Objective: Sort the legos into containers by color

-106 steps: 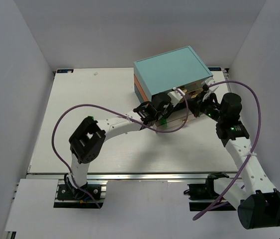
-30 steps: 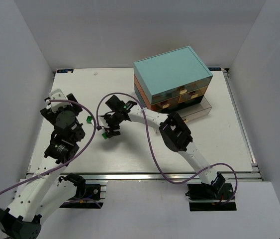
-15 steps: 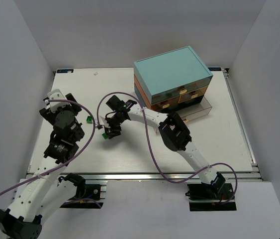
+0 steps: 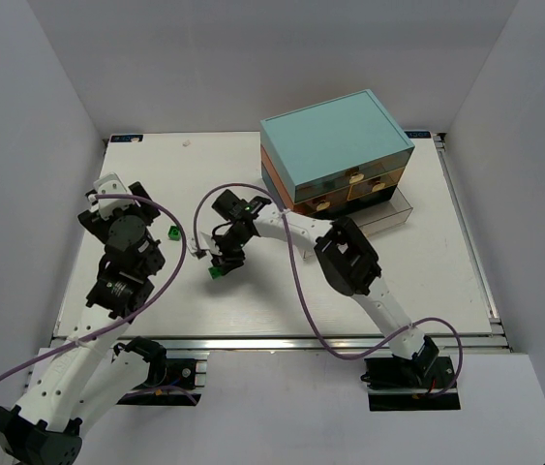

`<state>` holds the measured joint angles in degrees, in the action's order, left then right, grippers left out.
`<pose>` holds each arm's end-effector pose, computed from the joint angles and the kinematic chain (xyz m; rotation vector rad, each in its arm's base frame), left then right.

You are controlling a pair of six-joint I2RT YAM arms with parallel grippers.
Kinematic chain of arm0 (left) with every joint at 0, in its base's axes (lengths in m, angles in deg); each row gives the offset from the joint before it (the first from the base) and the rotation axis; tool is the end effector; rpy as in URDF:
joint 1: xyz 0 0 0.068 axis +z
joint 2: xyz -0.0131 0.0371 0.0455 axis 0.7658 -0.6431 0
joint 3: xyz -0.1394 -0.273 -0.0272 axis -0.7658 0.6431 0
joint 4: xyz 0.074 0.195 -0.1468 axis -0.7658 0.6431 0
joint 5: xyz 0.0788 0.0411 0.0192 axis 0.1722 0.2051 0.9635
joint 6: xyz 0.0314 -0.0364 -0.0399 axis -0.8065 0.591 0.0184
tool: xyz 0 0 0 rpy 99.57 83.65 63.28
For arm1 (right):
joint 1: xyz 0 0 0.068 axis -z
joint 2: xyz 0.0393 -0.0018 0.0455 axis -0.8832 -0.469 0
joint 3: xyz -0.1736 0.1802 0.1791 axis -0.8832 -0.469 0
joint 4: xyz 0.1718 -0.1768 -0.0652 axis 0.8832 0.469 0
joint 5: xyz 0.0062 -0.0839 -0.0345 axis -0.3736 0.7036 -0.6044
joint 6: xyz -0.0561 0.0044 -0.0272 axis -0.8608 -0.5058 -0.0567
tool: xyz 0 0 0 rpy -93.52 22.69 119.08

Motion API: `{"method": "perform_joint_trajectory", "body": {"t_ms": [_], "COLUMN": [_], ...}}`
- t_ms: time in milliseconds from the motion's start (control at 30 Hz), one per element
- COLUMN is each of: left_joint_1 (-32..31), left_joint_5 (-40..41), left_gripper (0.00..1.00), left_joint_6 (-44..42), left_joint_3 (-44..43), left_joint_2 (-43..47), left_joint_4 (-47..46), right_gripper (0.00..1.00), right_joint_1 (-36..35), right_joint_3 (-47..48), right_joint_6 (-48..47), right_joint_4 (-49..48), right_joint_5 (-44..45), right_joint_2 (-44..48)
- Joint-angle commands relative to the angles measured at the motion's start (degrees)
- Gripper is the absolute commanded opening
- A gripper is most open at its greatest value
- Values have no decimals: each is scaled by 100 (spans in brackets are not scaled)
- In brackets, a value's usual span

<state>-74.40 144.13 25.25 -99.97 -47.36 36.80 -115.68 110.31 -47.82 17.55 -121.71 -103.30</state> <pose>0.1377 -0.0183 0.3826 -0.5071 1.4996 0.4096 0.2995 0.4539 0.1699 -2.2502 1.1779 0.7699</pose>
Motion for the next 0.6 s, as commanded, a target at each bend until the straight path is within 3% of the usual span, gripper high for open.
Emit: {"method": "perform_joint_trajectory", "body": {"t_ms": [0,333,567], "left_joint_1": [34,34,34], "left_joint_5": [-41,-32,-365], "left_gripper": [85,85,85], "left_joint_6": [12,-41,29], "left_joint_3": [68,182,200], "left_joint_2": [58,-3,-206], "left_joint_4": [-79,-106,-255], "right_gripper": [0,0,0], "right_joint_1": [-5,3,240], "right_joint_3": [-676,-2381,-3866], "right_joint_6": [29,864,1303], "right_joint_4": [796,383,-205], "right_joint_5": [328,-525,247], "right_joint_2": [196,2602,4054]}}
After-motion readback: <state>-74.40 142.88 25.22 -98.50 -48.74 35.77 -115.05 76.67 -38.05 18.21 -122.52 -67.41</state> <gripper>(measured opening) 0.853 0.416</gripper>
